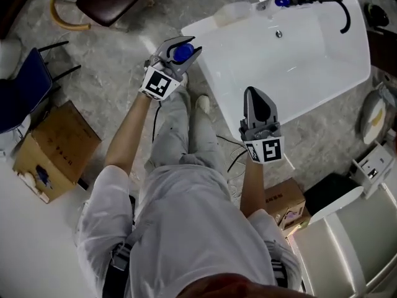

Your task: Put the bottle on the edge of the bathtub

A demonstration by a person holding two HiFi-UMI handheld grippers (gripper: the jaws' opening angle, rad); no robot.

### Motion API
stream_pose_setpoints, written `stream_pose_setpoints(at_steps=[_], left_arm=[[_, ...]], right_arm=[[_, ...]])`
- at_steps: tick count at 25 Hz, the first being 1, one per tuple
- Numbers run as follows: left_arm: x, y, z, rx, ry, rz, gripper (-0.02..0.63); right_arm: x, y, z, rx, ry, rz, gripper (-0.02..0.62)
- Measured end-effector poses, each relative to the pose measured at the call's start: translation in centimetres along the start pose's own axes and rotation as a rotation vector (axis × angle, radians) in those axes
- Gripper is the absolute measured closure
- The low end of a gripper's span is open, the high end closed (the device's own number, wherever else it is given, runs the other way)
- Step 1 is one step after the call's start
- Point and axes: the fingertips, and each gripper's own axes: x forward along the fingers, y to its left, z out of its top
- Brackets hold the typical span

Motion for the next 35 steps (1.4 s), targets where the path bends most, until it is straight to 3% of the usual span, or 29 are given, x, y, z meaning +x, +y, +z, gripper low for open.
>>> stream_pose_setpoints(at_steps=[6,15,26,32,35], left_arm=[[5.6,1.1,-6.8,0.023,-0.041,-0.037,0.479],[11.1,1.4,-15.3,0.032,-0.068,-0.082,0.479],[14.1,0.6,-21.3,0.045,-0.030,-0.138,0.479],[14.4,1.1,-21.6,0.051,-0.045,-0.125,0.474],[14.4,1.1,-21.9,0.046,-0.029,-0.131,0.438]], right_arm=[[4.8,-2.8,-5.7,-0.090,-0.017,-0.020,0.594],[10.8,-6.6,-14.3,-0.077,-0.079,-0.060,0.594],[11.2,-8.4,-18.6,-0.096,-0.106,-0.050,0.594],[10.7,-8.8,-19.6,-0.068,-0.100,-0.053,0.594],[10.8,-8.4,-19.7,-0.057,-0.095,-0.048,0.594]])
